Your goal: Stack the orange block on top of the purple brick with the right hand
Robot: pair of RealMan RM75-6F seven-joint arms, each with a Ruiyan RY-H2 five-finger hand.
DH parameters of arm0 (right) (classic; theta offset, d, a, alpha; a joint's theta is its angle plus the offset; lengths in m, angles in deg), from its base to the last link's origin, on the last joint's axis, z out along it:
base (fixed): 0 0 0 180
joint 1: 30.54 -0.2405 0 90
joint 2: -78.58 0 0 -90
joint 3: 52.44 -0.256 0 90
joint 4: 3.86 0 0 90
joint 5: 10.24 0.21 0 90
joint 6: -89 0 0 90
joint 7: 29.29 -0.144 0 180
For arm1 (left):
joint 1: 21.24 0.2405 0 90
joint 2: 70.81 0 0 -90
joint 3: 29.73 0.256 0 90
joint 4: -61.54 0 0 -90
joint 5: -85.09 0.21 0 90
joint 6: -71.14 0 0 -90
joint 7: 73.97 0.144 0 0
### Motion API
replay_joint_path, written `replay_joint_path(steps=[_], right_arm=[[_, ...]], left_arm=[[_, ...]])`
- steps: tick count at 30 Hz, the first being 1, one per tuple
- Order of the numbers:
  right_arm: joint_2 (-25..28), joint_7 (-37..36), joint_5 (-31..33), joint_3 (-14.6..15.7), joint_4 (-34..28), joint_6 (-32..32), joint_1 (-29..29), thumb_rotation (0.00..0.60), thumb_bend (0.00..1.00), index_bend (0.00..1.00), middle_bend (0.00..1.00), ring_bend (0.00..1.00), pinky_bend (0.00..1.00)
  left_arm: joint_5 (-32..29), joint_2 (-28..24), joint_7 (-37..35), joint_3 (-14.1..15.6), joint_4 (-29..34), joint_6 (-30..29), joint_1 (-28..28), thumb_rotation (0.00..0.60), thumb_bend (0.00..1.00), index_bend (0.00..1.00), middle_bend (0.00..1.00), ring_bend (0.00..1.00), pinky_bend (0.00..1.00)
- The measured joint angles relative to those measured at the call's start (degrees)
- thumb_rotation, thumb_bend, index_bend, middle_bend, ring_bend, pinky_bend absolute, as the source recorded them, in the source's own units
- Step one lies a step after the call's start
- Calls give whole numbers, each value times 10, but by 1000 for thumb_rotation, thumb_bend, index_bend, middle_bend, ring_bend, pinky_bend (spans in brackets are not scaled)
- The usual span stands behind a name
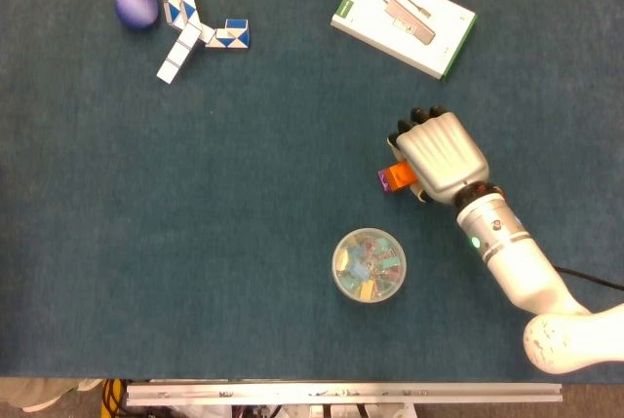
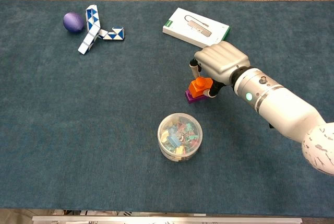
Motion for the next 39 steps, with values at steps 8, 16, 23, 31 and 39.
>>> replay_joint_path(steps=[8, 16, 23, 31, 39], right_arm=[[0, 11, 15, -3, 0, 5, -10, 600, 359, 618, 402, 256, 302], [6, 22, 42, -11, -5, 16, -24, 600, 359, 618, 402, 256, 302], [10, 28, 66, -12, -8, 25, -38, 600, 359, 618, 402, 256, 302], [12, 33, 76, -9, -11, 21, -48, 600, 359, 618, 402, 256, 302], [13, 41, 85, -3, -11, 19, -58, 600, 359, 617, 402, 256, 302]], left_arm=[[0, 0, -1, 0, -2, -1, 1, 600, 240, 334, 331, 287, 181], [-1, 1, -2, 0, -2, -2, 2, 600, 240, 334, 331, 287, 181], [-4, 0, -2, -1, -2, -2, 3, 600, 241, 334, 331, 287, 181], [-4, 1, -3, -1, -2, -2, 3, 600, 240, 334, 331, 287, 181], [-5, 1, -4, -1, -3, -3, 4, 600, 240, 334, 331, 287, 181]])
